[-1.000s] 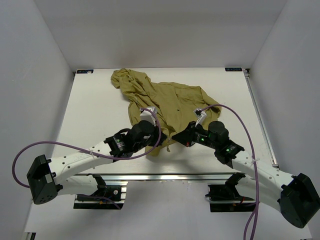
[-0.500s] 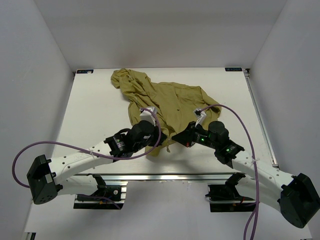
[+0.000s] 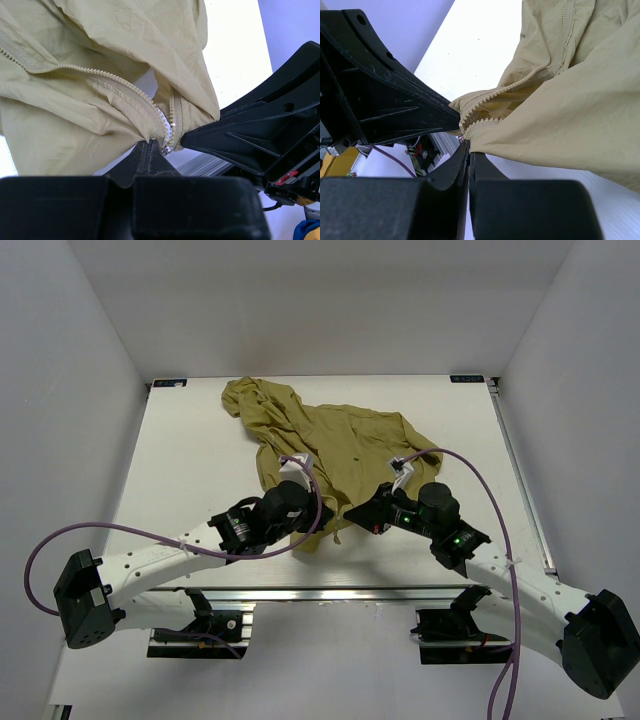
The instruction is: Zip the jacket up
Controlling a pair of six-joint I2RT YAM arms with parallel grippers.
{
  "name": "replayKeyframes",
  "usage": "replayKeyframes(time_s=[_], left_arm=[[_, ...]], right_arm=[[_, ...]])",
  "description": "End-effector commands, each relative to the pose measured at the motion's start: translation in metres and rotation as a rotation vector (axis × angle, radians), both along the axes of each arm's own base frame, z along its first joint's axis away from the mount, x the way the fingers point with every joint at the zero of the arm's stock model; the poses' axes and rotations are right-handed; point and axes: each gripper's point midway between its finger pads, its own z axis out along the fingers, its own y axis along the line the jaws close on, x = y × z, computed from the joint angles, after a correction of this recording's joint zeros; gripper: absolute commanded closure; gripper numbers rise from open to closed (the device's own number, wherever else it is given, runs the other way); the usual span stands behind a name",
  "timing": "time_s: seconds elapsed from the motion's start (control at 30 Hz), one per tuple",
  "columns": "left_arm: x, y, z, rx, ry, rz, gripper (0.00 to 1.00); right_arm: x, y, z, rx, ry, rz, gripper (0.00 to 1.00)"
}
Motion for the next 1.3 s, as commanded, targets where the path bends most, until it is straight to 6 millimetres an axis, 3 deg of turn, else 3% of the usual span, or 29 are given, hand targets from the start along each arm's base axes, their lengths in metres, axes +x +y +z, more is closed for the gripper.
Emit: replayKeyframes(time_s=[0.0,0.37,0.7,0.97,1.27], left_arm=[[0.000,0.001,0.007,-0.018,-0.009,0.003,1.00],[0.001,0.001,0.008,-0.018,-0.006,0.009,1.00],[-0.002,-0.009,0.008,-0.022,-0.026,-0.049,1.00],[-0.024,-0.015,0.000,0.012,-0.053,-0.226,1.00],[-0.049,-0.019,-0.023,0.078,-0.008,-0.370,1.00]], right_arm=[[0.007,0.002,0.018,0.051,-0.044,-0.023,1.00],[0.023,-0.001,0.026,0.139,0.042,-0.161,1.00],[0.019,0.010,0.024,0.139,0.090,-0.184,1.00],[0.030,0.012,0.044,0.131,0.085,-0.218,1.00],[0.036,0.010,0.045,0.109,0.158,-0.253,1.00]])
